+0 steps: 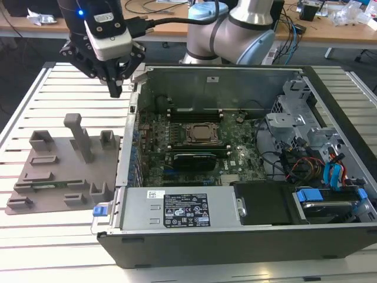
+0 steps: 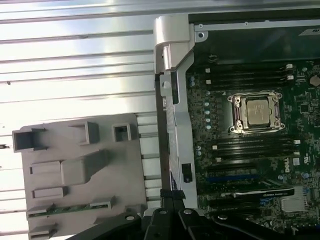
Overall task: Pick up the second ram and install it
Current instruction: 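Reach for the second ram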
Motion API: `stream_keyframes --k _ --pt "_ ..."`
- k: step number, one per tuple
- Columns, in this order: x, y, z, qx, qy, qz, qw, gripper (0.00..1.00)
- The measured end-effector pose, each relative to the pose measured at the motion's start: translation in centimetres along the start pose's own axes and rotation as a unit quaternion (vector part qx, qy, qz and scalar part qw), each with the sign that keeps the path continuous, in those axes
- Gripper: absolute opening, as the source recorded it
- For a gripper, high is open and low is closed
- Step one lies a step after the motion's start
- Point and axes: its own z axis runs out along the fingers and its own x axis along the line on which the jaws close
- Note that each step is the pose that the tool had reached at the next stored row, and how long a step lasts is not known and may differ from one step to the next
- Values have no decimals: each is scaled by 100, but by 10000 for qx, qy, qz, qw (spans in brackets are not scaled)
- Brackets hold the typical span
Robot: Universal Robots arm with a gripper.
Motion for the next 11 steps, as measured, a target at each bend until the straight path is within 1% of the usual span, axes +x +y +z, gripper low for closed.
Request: stream_keyframes --k 1,3,4,6,8,11 --pt "40 -3 0 0 0 -1 10000 10" --pt "83 -7 1 0 0 -1 10000 10" --pt "124 -9 3 0 0 0 10000 10" --pt "179 -14 9 0 0 0 10000 10" --pt "232 -19 32 0 0 -1 10000 10" --pt "286 -25 65 1 1 0 10000 10"
